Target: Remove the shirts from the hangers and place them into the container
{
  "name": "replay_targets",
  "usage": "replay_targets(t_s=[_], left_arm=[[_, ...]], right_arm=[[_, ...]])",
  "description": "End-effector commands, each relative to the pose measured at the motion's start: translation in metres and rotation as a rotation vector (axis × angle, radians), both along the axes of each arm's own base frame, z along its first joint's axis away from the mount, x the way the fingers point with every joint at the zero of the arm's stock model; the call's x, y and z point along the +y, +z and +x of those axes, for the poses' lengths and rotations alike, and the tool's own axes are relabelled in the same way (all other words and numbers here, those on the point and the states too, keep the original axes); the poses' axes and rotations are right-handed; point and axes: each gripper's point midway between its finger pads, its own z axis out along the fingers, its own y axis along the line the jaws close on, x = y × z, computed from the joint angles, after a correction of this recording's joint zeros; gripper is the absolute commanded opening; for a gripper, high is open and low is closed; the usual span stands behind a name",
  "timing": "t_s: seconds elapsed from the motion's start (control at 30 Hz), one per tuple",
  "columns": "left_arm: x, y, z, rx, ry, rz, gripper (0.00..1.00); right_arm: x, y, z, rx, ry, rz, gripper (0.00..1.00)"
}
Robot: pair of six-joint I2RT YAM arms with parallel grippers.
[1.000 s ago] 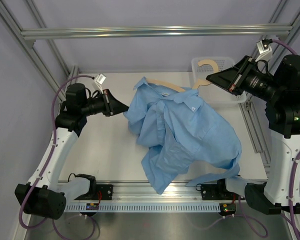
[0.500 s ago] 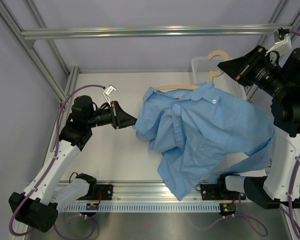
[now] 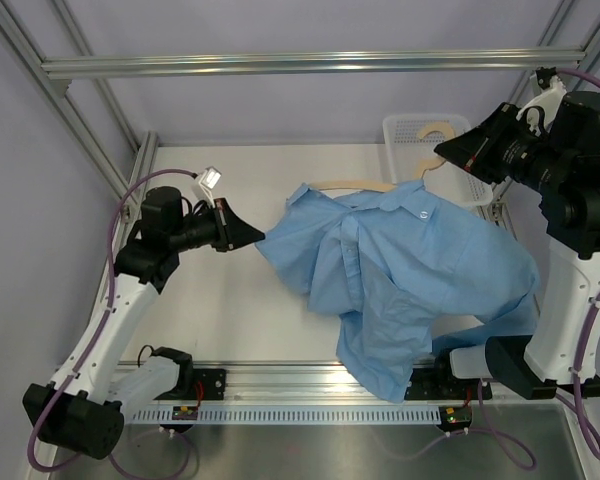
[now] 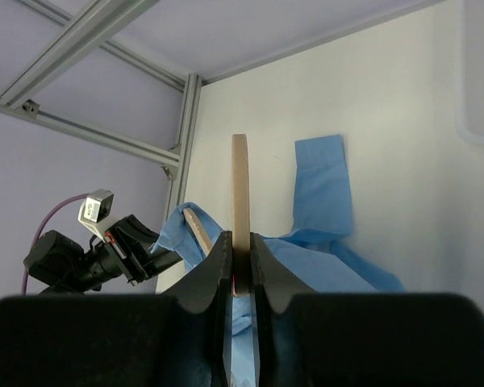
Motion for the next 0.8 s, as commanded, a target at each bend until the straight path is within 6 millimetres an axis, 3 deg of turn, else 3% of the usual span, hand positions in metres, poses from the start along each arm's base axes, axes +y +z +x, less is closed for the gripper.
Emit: replay_targets(t_s=[0.0, 0.2, 0.27, 0.3, 0.47, 0.57, 0.6, 0.63, 0.77], left_arm=[[0.03, -0.061, -0.003, 0.176, 0.101, 0.157, 0.0], [0.02, -0.058, -0.023, 0.114, 0.025, 0.1, 0.0], [0.016, -0.049, -0.022, 0.096, 0.005, 0.069, 0.0], [0.011, -0.044, -0.022, 0.095, -0.019, 0.043, 0.0], [-0.005, -0.002, -0.008, 0.041, -0.064, -0.025, 0.01], [-0.012, 0.034, 0.012, -0.021, -0.084, -0.04, 0.15], [-0.015, 0.054, 0.017, -0.062, -0.092, -0.051, 0.19], [-0.018, 0.057, 0.026, -0.059, -0.096, -0.052, 0.27], [-0.031, 0.09, 0.04, -0.119, -0.152, -0.089, 0.37]], right_arm=[[-0.048, 0.072, -0.003, -0.318, -0.267, -0.062, 0.0], [-0.068, 0.08, -0.002, -0.332, -0.386, -0.063, 0.0], [-0.066, 0.078, -0.001, -0.322, -0.379, -0.047, 0.0], [-0.056, 0.081, -0.001, -0.341, -0.33, -0.029, 0.0], [0.003, 0.063, 0.004, -0.282, 0.012, 0.081, 0.0], [0.028, 0.058, -0.011, -0.268, 0.19, 0.115, 0.0], [0.031, 0.056, -0.014, -0.254, 0.219, 0.119, 0.0], [0.036, 0.058, -0.019, -0.252, 0.258, 0.129, 0.0], [0.051, 0.057, -0.032, -0.21, 0.386, 0.172, 0.0]])
